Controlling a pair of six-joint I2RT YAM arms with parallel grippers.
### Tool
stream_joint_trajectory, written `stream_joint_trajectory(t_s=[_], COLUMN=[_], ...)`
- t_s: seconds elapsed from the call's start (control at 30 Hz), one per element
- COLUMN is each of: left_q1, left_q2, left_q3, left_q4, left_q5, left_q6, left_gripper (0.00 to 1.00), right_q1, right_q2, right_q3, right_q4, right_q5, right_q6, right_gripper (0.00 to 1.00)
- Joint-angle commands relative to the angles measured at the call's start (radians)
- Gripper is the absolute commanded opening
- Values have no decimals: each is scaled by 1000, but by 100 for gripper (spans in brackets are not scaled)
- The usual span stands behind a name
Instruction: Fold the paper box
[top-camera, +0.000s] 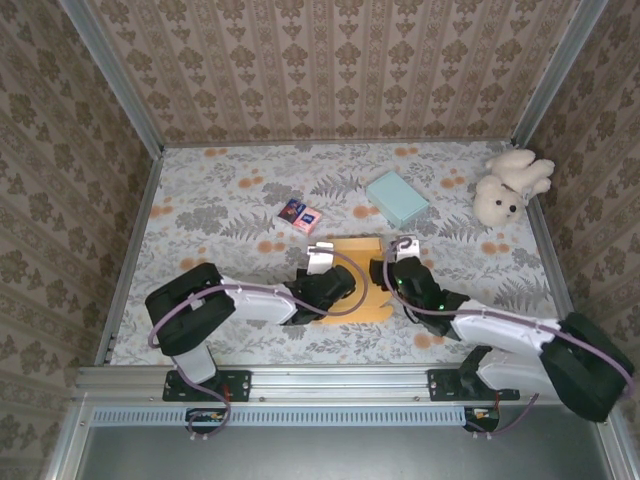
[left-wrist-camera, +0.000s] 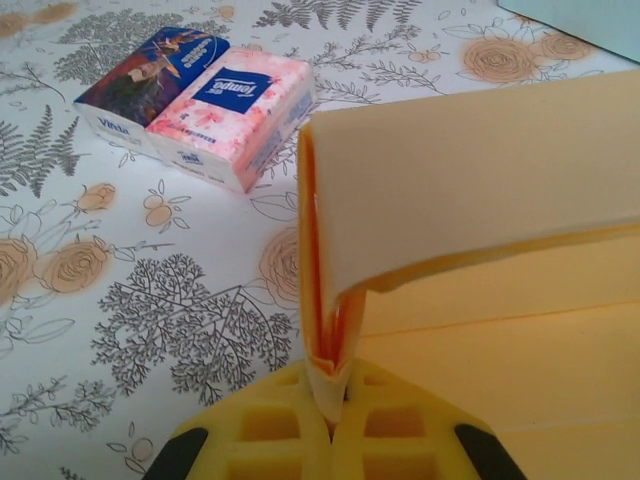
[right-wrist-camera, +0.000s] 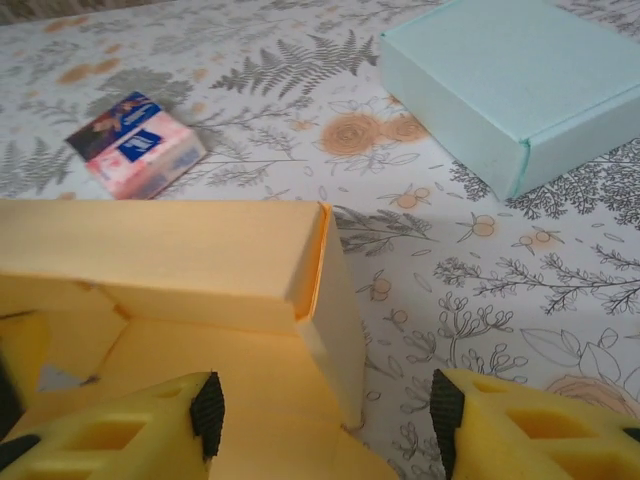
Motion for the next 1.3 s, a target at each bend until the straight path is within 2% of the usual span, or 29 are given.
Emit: stream_joint_trajectory(t_s=[0.0, 0.17, 0.5, 0.77, 0.93, 1.03, 1.1, 1.27], left_q1=[7, -7, -13, -11, -5, 2, 2, -8], left_q2=[32, 31, 66, 117, 125, 115, 100, 45], left_q3=[-41, -85, -117, -91, -74, -58, -49, -63], left_q4=[29, 167, 276, 297, 300, 282, 266, 261], left_q5=[32, 53, 61, 64, 68, 69, 74, 97], left_q6=[120, 250, 356, 373, 381, 371, 362, 355], left_gripper=[0, 0, 0, 0, 0, 7, 16, 26], right_q1=[-2, -24, -102, -113, -118, -118, -118, -118], right_q2=[-117, -155, 108, 216, 210, 186, 172, 153], right_q3=[20, 80, 216, 143, 99, 78, 69, 50], right_q4=[-200, -252, -186, -72, -35, -22, -21, -21], right_q5=[-32, -13, -114, -58, -60, -61, -49, 1], right_q6=[-27, -29, -11, -26, -10, 15, 35, 63], right_gripper=[64, 67, 68, 61, 56, 56, 56, 56])
